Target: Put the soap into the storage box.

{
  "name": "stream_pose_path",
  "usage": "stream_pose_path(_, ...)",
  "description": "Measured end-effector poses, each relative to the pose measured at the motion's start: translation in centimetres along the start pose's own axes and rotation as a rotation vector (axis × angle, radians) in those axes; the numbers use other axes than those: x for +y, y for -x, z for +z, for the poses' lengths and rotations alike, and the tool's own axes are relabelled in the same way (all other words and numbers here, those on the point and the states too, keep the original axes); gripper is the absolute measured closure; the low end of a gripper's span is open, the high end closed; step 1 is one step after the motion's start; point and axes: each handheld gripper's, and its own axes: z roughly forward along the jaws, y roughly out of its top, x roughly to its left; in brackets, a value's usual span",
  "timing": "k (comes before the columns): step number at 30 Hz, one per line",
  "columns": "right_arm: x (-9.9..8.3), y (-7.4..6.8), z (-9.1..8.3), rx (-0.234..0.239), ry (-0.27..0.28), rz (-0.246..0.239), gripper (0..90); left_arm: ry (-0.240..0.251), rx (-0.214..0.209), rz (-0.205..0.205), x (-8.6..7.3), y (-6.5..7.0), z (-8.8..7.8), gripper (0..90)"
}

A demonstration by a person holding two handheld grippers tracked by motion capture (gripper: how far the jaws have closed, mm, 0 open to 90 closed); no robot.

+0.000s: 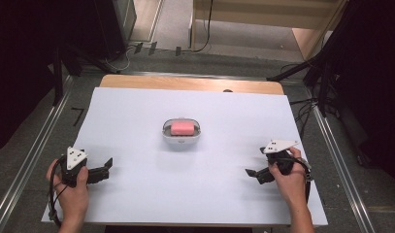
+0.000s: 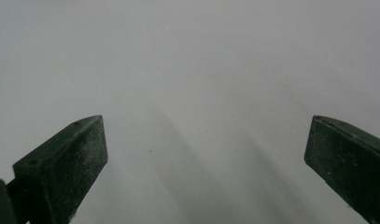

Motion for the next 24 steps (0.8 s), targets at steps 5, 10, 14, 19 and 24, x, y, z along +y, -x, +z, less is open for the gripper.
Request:
stream_pose_path(5,-1.2,0.1,-0.7,-0.006,0.022,0.015,0.0,0.0,0.0,0.003,0.0,0.0,0.0,0.1)
stream_pose_path(10,-2.5,0.1,-1.4,-0.014,0.039,0.036,0.0,0.001,0.001,0.003,0.0,0.0,0.0,0.1)
stream_pose_path(14,-3.6,0.1,-2.0,-0.018,0.063,0.06,0.0,-0.001,0.002,0.003,0.0,0.0,0.0,0.1)
stream_pose_path(19,-5.1,0.2,-2.6,-0.027,0.091,0.092,0.0,0.0,0.005,0.008,0.0,0.1,0.0,0.1)
stream_pose_path(24,-6.6,0.1,-3.7,-0.044,0.141,0.121,0.0,0.0,0.006,0.012,0.0,0.1,0.0,0.1)
